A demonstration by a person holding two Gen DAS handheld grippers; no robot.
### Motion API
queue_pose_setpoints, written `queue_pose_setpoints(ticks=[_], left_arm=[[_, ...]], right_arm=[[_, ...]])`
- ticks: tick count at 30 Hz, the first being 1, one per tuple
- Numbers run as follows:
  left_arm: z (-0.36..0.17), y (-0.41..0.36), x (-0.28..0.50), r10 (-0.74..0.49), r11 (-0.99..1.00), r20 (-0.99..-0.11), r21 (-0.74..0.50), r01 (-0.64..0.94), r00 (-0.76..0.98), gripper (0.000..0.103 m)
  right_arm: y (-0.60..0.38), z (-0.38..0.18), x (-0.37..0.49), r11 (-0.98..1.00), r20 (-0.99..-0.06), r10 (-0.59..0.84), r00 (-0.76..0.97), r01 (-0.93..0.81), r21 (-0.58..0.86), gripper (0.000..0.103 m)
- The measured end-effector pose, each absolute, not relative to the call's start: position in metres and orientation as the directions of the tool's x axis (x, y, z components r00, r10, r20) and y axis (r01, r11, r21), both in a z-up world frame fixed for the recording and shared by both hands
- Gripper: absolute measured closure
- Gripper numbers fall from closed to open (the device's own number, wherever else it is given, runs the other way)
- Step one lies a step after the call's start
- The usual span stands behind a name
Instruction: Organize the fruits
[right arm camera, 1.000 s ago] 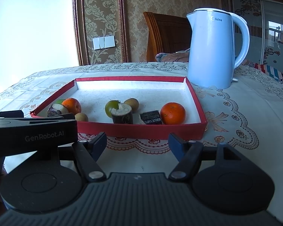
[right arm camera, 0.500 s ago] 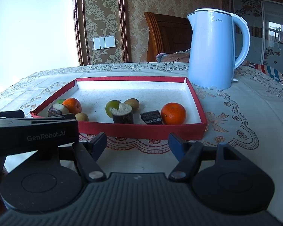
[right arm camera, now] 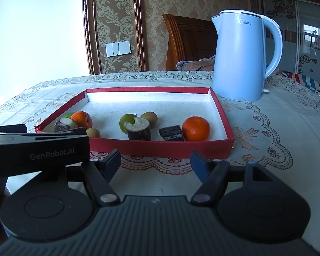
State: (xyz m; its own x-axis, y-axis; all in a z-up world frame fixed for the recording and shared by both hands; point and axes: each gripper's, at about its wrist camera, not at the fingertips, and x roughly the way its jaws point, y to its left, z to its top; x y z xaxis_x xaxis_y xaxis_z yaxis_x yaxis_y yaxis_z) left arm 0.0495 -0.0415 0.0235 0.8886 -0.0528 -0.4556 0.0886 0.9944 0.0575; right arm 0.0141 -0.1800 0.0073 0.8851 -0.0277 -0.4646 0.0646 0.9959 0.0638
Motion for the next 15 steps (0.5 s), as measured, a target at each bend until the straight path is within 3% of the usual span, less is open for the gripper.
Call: queue_pose_setpoints(ticks=[15], left_arm=[[0.0224,-0.0437,0.0477,-0.010,0.994,-0.417,0.091,0.053,0.909,0.000]], right_arm=[[-0.1797,0.0074,0.0140,0.996,-0.465,-0.028,0.885,0.064,0.062,0.032]])
